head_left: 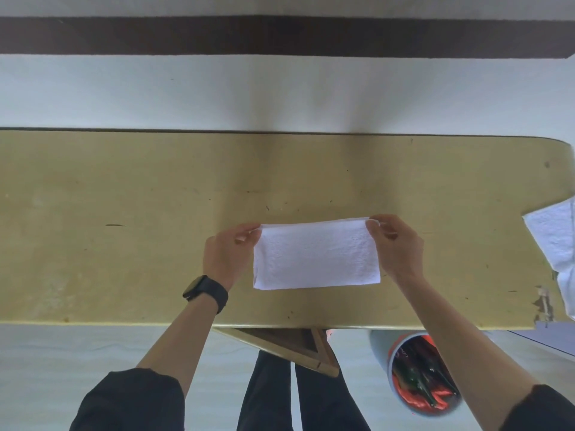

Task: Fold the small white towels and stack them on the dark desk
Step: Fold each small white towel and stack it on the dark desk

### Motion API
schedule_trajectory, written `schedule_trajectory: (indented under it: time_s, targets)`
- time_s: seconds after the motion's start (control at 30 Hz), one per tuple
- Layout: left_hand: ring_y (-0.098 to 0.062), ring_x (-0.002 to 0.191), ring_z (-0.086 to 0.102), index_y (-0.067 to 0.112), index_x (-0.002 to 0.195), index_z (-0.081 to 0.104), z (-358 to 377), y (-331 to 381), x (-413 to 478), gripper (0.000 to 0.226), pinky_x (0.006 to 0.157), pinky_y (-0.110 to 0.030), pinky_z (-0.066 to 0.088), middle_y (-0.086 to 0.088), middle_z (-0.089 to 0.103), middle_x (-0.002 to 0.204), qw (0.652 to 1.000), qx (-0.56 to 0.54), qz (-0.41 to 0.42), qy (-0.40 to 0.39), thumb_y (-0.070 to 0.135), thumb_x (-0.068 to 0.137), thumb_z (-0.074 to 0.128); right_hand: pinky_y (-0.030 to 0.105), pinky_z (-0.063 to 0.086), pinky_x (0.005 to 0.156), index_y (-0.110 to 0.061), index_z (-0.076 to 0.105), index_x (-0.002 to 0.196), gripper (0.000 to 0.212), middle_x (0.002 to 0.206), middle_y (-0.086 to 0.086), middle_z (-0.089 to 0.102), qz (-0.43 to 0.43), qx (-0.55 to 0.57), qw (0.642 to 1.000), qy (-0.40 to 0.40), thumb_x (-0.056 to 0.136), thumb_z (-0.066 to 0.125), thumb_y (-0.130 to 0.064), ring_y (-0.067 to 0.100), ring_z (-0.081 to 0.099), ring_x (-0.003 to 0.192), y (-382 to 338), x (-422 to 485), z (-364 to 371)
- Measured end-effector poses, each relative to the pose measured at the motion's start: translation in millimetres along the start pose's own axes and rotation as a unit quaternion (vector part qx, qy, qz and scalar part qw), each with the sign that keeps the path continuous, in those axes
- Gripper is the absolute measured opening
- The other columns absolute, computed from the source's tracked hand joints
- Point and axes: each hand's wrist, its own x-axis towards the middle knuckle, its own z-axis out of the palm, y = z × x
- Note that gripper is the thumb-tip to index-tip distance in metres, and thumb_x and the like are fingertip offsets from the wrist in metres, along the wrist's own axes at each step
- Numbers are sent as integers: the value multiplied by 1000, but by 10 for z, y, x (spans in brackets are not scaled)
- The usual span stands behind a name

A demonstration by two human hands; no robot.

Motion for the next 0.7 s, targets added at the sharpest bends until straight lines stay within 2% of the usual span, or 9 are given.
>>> schedule_trajectory:
  time_s: [0.17,0.27,0.33,0.53,0.7]
  targets:
    - [-7,74,69,44,102,72,-13,-33,71,14,78,-31,57,20,71,84,999,38,25,1,43,92,63,6,39,63,-33,71,97,8,85,-17,68,-4,-15,1000,3,91,66,-33,-9,60,73,-26,21,50]
    - [-9,74,69,43,98,69,-25,-18,118,9,76,-34,58,19,71,82,998,51,23,-9,41,91,63,19,45,70,-34,70,96,8,83,-17,67,-18,-39,999,11,90,65,-35,-3,62,77,-28,41,62]
    - [-9,74,68,42,98,67,-29,-8,137,8,75,-34,58,19,71,82,998,55,21,-12,40,91,63,24,45,70,-34,69,93,5,80,-16,67,-23,-50,998,15,90,65,-36,1,63,77,-39,62,68]
    - [-5,79,64,40,93,66,-37,34,181,7,72,-33,56,21,67,82,994,109,26,-3,41,91,60,30,49,68,-36,64,89,6,78,-16,66,-30,-107,994,17,88,61,-41,6,63,78,-76,112,78]
    - [-10,81,61,40,97,62,-3,17,149,9,71,-33,54,17,63,85,985,163,62,6,44,94,55,29,43,61,-39,59,95,9,80,-16,65,-59,-173,983,11,91,56,-46,9,60,78,-62,117,73]
